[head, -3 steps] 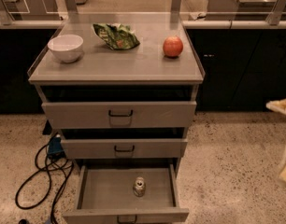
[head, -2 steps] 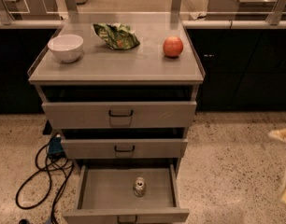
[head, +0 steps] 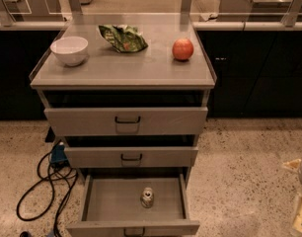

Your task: Pick 7up can from bottom drawer and place on counter

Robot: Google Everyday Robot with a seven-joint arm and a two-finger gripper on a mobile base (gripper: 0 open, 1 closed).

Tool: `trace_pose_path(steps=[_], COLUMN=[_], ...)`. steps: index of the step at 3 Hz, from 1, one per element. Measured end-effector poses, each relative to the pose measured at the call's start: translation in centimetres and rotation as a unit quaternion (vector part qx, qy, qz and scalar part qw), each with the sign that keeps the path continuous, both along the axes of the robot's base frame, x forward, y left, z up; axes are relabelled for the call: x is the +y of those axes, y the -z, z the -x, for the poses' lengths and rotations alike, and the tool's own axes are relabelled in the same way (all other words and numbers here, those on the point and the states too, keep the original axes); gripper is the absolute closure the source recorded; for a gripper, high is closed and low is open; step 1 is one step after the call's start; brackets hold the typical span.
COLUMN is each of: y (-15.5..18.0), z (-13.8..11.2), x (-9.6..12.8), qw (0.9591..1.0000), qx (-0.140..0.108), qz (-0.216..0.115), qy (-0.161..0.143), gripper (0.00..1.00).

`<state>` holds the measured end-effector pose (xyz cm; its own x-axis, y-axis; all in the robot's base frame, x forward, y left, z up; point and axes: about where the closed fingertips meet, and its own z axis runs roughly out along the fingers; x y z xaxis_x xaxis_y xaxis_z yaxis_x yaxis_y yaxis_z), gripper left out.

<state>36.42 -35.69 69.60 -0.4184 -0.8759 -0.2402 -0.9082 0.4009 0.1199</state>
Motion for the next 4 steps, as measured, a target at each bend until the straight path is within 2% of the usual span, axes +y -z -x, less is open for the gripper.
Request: trace_pose_path(steps=[1,2,3,4], y=[1.7,6.2,9.6,14.1], z=[0.0,-1.6,-5.5,-9.4], x=[0.4,4.4,11.4,16.2], qw=[0.9983,0.9781,0.9361,0.9001], qx=[0.004,-0.010,-0.016,0.001], qz=[-0.058,-0.204,-0.346,-0.431], qy=[-0.004,-0.041,-0.060,-0.062], gripper=[0.00,0.00,0.00,0.00])
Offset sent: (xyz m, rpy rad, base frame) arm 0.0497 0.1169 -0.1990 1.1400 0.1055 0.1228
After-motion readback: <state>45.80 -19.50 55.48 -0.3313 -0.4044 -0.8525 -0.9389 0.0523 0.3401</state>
